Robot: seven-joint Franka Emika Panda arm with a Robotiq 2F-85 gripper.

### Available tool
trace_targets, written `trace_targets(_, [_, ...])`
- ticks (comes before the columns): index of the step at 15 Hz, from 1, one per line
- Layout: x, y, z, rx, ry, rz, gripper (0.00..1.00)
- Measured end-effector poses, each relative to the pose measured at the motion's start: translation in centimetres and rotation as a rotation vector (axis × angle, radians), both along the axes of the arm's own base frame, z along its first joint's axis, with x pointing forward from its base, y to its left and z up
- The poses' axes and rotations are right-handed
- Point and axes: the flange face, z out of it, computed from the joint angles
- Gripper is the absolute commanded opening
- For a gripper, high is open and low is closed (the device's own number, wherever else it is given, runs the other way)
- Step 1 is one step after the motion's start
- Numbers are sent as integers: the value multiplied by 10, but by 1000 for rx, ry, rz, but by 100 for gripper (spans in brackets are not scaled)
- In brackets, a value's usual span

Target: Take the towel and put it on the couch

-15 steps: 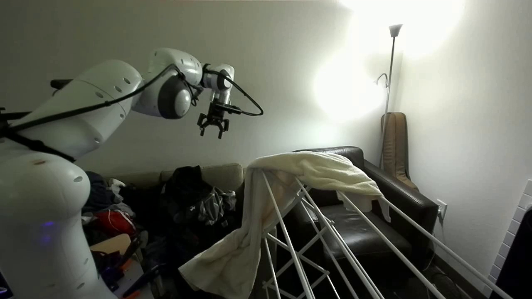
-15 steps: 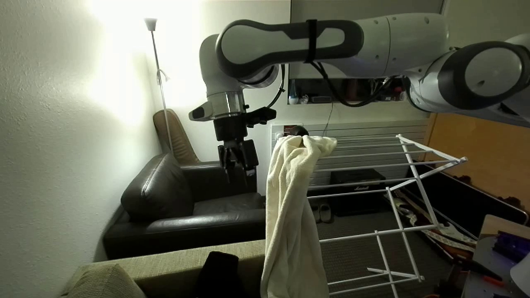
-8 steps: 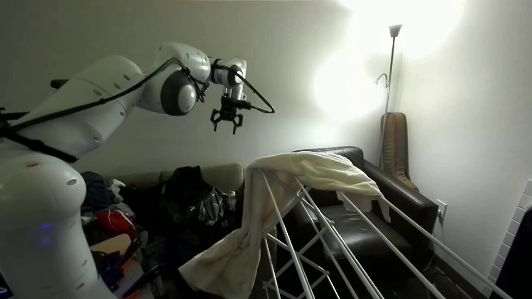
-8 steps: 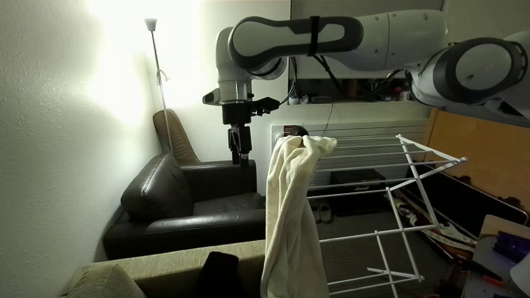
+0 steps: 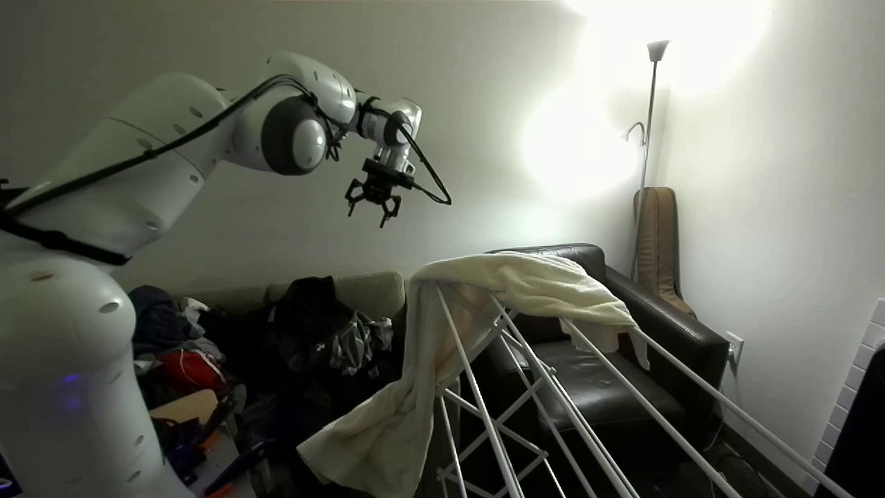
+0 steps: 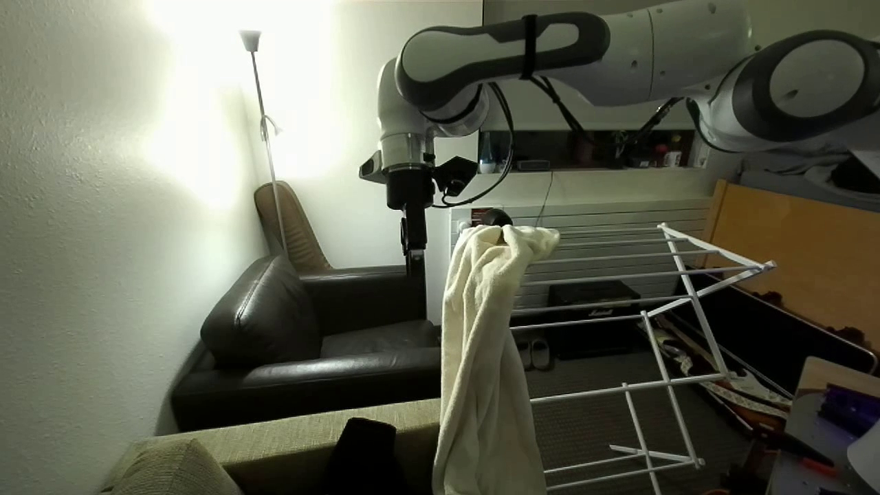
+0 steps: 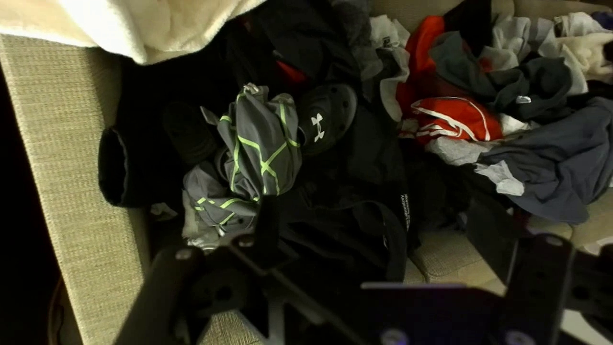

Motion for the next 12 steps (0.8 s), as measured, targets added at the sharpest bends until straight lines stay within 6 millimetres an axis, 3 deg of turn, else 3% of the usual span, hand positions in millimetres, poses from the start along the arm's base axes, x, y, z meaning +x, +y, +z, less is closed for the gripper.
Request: trace_targets(12, [-85, -7, 2, -123, 131, 64, 100])
